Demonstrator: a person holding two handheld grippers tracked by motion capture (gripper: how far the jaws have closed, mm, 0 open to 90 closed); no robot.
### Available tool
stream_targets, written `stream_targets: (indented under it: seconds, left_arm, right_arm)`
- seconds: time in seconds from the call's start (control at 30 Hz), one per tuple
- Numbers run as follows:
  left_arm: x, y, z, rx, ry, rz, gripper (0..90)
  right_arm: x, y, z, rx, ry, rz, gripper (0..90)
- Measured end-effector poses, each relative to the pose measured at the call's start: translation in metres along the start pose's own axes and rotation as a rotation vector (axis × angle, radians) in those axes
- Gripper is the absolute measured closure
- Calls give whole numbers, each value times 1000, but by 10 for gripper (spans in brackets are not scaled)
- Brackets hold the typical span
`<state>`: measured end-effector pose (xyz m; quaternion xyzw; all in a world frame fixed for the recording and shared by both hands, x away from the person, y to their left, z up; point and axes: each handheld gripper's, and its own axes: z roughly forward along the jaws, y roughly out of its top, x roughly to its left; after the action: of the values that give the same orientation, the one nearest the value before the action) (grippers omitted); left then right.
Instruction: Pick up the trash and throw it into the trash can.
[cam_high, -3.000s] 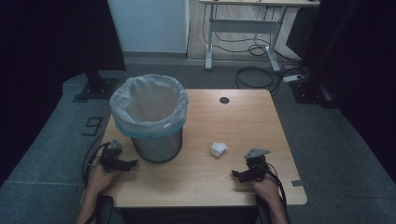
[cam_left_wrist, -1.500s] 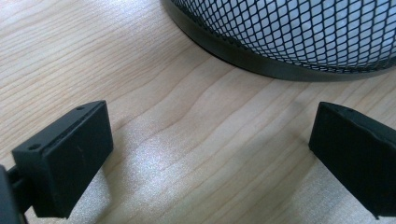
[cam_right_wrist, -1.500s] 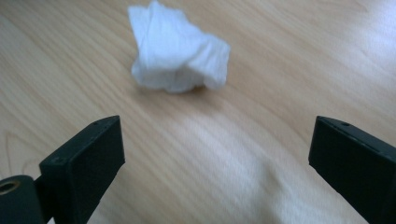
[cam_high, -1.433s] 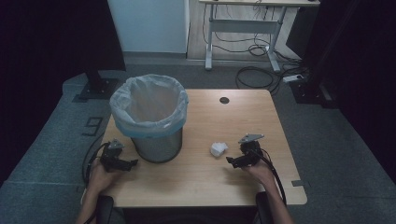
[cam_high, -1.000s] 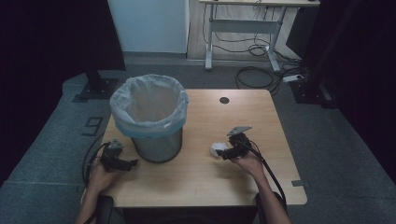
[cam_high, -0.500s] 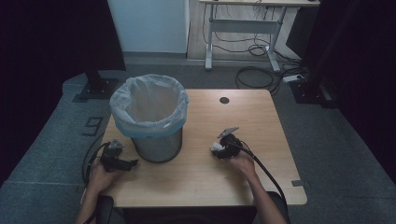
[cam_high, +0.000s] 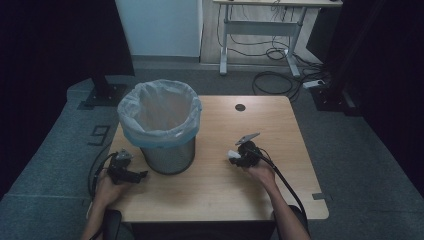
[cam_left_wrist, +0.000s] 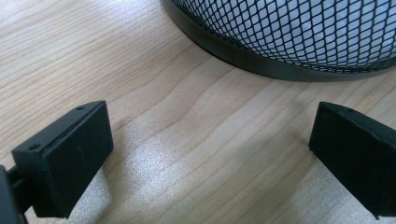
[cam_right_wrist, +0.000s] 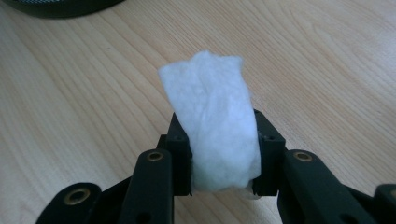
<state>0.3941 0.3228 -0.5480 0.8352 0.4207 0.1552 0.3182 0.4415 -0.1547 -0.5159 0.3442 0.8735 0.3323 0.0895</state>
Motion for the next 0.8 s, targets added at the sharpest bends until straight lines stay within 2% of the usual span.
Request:
stream_targets:
  seconds: [0.2,0.53,0.8]
  left_arm:
    - [0,0,0,0,0,0,0]
    - [0,0,0,0,0,0,0]
    - [0,0,0,0,0,0,0]
  right_arm:
    - [1,8,-13,6,6,-6,654]
    - [3,25,-34,-12,43,3,653]
    - [2,42,-51,-22,39,3,654]
